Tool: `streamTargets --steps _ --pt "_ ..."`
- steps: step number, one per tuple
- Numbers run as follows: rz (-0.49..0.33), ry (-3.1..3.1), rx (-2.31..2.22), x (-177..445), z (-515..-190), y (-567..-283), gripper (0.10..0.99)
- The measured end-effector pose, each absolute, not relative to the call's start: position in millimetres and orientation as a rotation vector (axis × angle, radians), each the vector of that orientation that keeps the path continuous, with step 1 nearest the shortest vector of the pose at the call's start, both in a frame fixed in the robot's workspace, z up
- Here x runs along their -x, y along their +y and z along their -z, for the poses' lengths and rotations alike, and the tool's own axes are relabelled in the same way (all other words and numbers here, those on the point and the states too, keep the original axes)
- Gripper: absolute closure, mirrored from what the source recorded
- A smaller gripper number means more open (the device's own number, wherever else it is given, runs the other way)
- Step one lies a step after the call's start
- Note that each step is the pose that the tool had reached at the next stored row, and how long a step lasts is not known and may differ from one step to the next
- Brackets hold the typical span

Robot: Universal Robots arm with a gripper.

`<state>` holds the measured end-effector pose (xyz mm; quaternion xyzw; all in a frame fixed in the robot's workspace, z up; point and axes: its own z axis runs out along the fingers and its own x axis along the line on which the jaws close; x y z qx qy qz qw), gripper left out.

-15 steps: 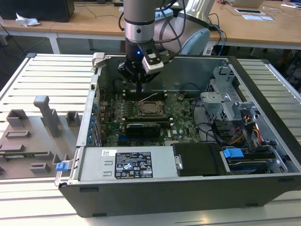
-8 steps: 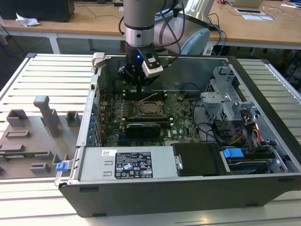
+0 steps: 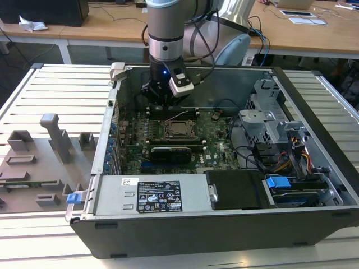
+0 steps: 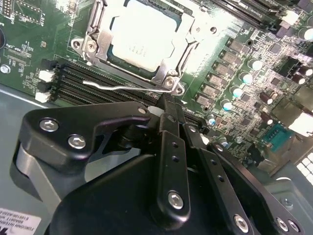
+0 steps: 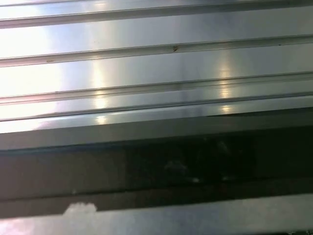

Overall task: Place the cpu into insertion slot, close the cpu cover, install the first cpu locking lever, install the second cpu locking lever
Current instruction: 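Install the first cpu locking lever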

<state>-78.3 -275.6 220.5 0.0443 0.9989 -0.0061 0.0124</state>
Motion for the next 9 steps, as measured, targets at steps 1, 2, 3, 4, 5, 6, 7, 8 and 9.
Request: streamTargets --steps 1,2,3,4,5,6,7,8,9 --pt "0.019 3.114 -0.138 78 -218 -276 0.980" --pt "0.019 3.114 -0.138 78 -215 -276 0.980" --pt "0.019 3.114 -0.138 76 -214 -275 0.980" --pt "0.019 3.114 -0.138 74 -214 -274 0.980" --pt "0.019 3.114 -0.138 70 -213 -273 0.980" --pt "0.019 3.114 -0.138 69 -213 -272 0.980" --pt "0.019 3.114 -0.138 67 -213 -272 0.980" --pt "0.019 3.114 -0.137 66 -213 -272 0.980" --pt "0.019 3.114 -0.137 63 -212 -271 0.980"
